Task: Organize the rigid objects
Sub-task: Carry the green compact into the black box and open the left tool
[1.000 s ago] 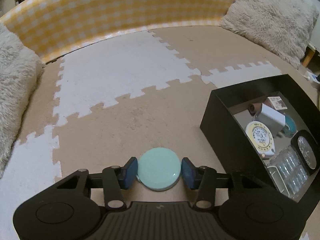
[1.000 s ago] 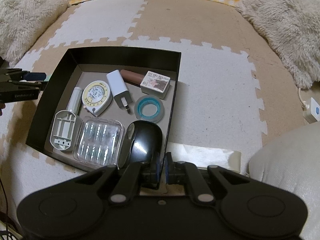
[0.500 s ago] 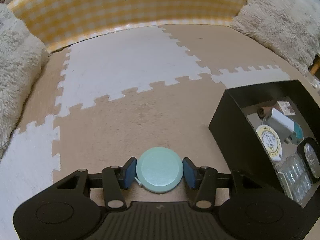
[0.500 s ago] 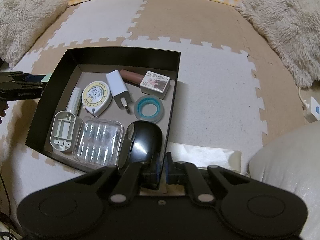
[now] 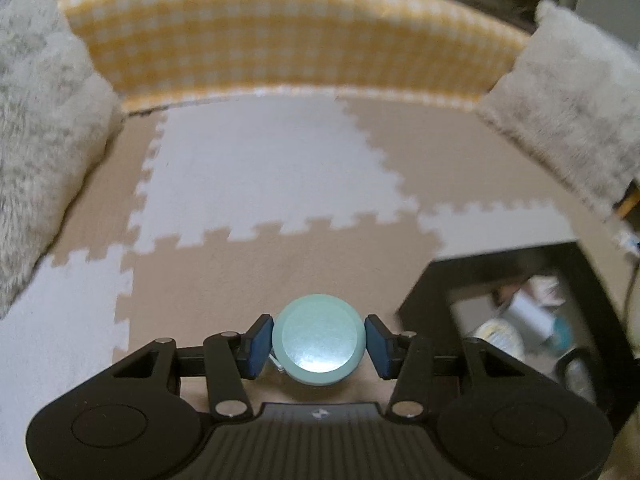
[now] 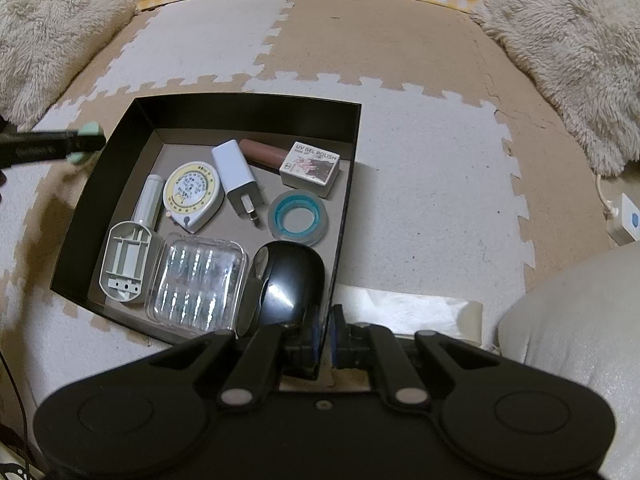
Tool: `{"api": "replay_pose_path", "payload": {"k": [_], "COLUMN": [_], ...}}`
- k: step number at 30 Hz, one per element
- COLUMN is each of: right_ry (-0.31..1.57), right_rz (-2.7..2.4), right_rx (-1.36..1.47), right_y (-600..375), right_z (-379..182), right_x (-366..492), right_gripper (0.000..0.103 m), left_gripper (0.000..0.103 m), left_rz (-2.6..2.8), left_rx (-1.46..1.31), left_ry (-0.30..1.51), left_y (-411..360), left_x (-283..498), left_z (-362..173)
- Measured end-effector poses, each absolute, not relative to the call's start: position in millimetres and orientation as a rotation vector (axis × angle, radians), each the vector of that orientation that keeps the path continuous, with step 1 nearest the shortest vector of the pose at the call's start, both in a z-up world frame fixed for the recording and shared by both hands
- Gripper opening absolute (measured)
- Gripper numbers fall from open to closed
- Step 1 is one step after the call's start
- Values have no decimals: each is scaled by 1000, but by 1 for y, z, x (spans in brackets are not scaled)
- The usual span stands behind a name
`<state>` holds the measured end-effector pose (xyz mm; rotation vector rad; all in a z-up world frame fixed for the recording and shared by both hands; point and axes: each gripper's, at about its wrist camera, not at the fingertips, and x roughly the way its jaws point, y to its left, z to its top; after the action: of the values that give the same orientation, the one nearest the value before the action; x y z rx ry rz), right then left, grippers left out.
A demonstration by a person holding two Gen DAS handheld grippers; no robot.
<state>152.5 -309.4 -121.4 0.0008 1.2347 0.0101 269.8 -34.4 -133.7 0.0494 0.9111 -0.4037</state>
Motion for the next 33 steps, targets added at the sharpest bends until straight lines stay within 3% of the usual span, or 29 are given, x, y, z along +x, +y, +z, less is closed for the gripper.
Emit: {"api": "replay_pose_path", "payload": {"k": [10,23,27,33], "right_ry": [1235,1235,1236,1236], "right_rz": [10,8,8,8], "right_rx": [1,-8,-8,-8], "right_y": [-309,-308,-308,-308], "right_z": [-121,-122,-122,-122], "right_x": [153,152,153,153], "right_gripper": [6,6,6,6], "left_gripper": [51,51,66,72], "left_rz": [-586,-644,-633,-628], "left_rx": [91,159,165,190], "left_ry": [838,788,783,823], "left_y": [-83,-116,-118,-118], "left_x": [242,236,236,233], "left_z": [-100,-114,-116,-115]}}
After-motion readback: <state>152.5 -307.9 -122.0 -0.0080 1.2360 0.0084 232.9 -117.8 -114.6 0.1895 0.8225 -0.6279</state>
